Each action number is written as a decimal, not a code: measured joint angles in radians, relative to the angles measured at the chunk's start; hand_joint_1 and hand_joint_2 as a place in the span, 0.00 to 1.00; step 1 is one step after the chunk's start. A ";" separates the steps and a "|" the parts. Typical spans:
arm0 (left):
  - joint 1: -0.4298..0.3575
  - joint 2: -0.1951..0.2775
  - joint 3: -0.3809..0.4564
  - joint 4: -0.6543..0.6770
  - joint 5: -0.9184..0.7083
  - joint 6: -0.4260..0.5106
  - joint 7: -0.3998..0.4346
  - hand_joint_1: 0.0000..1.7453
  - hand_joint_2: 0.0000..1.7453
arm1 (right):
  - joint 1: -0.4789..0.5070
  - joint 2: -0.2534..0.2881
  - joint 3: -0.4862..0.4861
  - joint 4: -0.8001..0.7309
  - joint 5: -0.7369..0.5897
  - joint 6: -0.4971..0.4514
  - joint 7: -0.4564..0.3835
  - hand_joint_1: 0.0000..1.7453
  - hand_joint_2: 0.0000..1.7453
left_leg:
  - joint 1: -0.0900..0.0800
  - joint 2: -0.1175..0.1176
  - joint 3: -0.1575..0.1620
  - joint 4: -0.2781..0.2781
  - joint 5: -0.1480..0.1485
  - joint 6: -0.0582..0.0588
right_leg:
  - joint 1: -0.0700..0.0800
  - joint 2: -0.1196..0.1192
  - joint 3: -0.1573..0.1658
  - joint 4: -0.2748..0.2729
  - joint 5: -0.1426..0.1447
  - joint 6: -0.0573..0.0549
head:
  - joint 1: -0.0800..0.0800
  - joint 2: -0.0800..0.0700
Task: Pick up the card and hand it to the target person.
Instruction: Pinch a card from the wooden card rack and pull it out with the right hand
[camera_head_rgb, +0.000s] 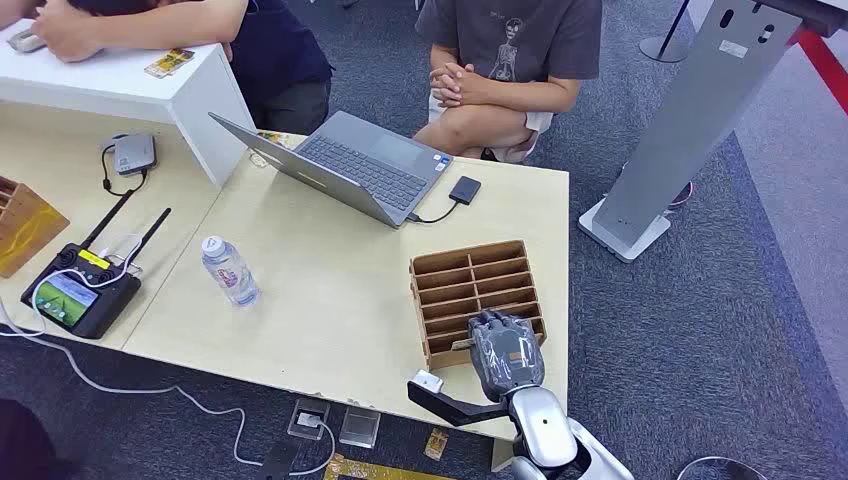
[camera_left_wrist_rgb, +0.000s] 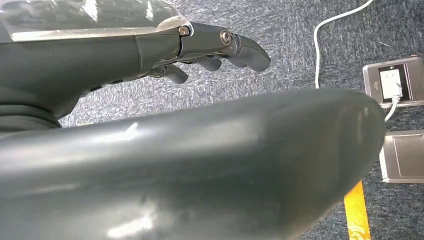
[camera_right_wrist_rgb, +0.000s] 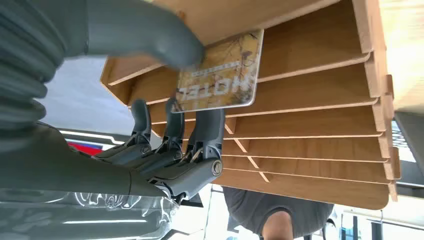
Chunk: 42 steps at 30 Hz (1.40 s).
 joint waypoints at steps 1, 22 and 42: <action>0.000 0.000 0.000 0.000 0.000 0.000 0.000 0.00 0.00 | 0.000 0.000 0.000 0.000 0.000 0.000 0.000 0.75 1.00 | 0.000 0.000 0.000 0.000 0.000 0.000 | 0.000 0.000 0.000 0.000 0.000 0.000 | 0.000 0.000; 0.000 0.000 0.000 0.000 -0.003 0.000 0.000 0.00 0.00 | 0.007 -0.005 -0.017 -0.024 -0.095 -0.016 -0.019 0.91 1.00 | 0.000 0.000 0.000 0.000 0.000 0.000 | 0.000 0.000 0.000 0.000 0.000 0.000 | 0.001 0.000; 0.001 0.000 0.001 0.000 -0.003 -0.002 -0.008 0.00 0.00 | 0.018 -0.055 -0.097 -0.222 -0.249 -0.047 -0.053 0.91 1.00 | 0.000 0.000 0.000 0.000 0.000 0.000 | 0.000 0.000 0.000 0.000 0.000 0.000 | 0.000 0.000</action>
